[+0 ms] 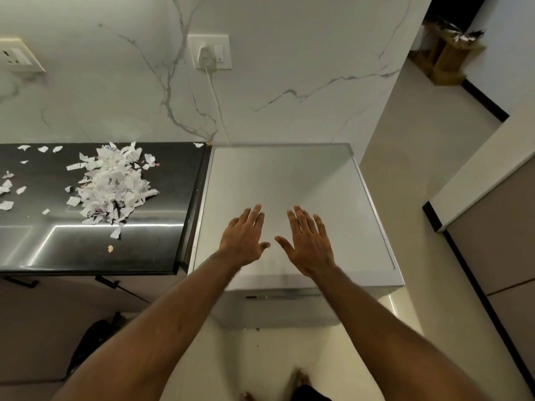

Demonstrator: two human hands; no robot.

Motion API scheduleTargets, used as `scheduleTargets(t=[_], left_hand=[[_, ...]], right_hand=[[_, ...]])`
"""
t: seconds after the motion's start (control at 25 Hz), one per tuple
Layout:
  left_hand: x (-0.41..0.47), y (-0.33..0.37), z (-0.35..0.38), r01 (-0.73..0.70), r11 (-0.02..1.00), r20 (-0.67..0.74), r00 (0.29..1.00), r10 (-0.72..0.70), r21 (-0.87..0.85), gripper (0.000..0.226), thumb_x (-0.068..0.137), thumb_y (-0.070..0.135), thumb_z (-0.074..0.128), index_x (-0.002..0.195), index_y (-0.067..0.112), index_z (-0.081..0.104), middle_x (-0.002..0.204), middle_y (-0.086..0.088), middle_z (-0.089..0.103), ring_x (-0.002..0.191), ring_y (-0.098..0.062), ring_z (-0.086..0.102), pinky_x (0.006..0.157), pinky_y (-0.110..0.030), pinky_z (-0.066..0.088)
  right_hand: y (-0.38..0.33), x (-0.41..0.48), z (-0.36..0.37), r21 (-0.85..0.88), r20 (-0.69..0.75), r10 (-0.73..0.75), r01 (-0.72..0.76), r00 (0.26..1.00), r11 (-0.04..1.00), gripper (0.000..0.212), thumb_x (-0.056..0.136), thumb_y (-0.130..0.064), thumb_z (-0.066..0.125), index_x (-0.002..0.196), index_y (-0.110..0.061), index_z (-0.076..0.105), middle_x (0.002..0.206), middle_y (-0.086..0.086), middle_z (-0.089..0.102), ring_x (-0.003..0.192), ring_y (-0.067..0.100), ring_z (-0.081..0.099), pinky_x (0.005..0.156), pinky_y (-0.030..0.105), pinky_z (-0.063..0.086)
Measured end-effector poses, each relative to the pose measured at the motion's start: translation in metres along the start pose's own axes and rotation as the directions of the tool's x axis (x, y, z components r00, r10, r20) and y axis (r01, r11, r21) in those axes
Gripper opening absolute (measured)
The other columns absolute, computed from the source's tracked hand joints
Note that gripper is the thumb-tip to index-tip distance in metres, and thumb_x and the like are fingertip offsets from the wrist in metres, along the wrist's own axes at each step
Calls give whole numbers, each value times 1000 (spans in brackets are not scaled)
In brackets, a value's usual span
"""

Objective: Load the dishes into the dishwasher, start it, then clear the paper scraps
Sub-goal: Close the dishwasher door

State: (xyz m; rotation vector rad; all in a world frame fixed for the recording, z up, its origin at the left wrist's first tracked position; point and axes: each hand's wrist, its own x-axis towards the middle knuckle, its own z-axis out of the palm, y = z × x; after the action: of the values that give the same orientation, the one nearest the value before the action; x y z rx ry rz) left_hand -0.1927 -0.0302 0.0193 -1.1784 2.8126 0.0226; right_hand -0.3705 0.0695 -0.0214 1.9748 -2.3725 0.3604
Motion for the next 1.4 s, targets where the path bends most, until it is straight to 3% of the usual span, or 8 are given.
scheduleTargets(t=[0.12, 0.36, 0.56, 0.92, 1.16, 1.32, 1.4], left_hand=[[33, -23, -19, 22, 1000, -63, 998, -22, -4, 88, 96, 57, 61, 161, 11, 25, 171, -3, -17, 158, -30, 13, 119, -48, 35], [114, -63, -90, 167, 985, -115, 979, -170, -34, 84, 91, 47, 72, 155, 10, 34, 170, -6, -20, 130, -34, 56, 94, -47, 57], [175, -92, -144, 225, 971, -142, 962, -235, -84, 83, 94, 42, 72, 157, 7, 31, 170, -7, -21, 128, -40, 58, 100, -51, 55], [248, -140, -191, 256, 966, -72, 964, -257, -28, 74, 97, 41, 67, 153, 4, 36, 169, -15, -21, 103, -33, 70, 92, -43, 58], [315, -180, -193, 247, 969, -29, 968, -248, -17, 79, 96, 45, 66, 157, 10, 31, 170, -15, -17, 118, -39, 65, 109, -49, 49], [359, -207, -188, 233, 972, -6, 972, -233, 24, 77, 95, 44, 65, 156, 8, 35, 170, -18, -14, 145, -46, 38, 119, -57, 35], [376, -217, -181, 241, 969, 36, 969, -243, 46, 79, 92, 41, 67, 155, 6, 35, 170, -20, -4, 146, -45, 38, 123, -58, 28]], right_hand=[[4, 50, -13, 16, -48, -39, 39, 998, 999, 81, 105, -70, 26, 166, -16, 20, 172, 10, 20, 158, 27, 23, 129, 50, 19], [21, 166, -45, -5, -123, -131, 131, 984, 991, 78, 106, -65, 30, 163, -11, 26, 169, 13, 29, 155, 30, 31, 127, 50, 23], [32, 226, -60, -34, -144, -194, 191, 970, 981, 76, 106, -64, 34, 162, -12, 28, 168, 13, 32, 153, 30, 35, 125, 49, 26], [43, 284, -59, -94, -158, -242, 230, 957, 969, 76, 106, -64, 30, 160, -10, 35, 163, 15, 40, 147, 31, 44, 122, 50, 33], [45, 326, -61, -127, -158, -212, 193, 964, 973, 76, 106, -63, 30, 159, -10, 37, 162, 15, 42, 145, 30, 47, 120, 50, 36], [48, 342, -57, -134, -170, -184, 163, 968, 978, 74, 105, -60, 33, 157, -8, 41, 159, 16, 46, 143, 31, 50, 120, 50, 38], [51, 344, -53, -146, -167, -174, 150, 971, 978, 75, 106, -61, 31, 157, -8, 41, 159, 16, 47, 142, 31, 51, 119, 50, 38]])
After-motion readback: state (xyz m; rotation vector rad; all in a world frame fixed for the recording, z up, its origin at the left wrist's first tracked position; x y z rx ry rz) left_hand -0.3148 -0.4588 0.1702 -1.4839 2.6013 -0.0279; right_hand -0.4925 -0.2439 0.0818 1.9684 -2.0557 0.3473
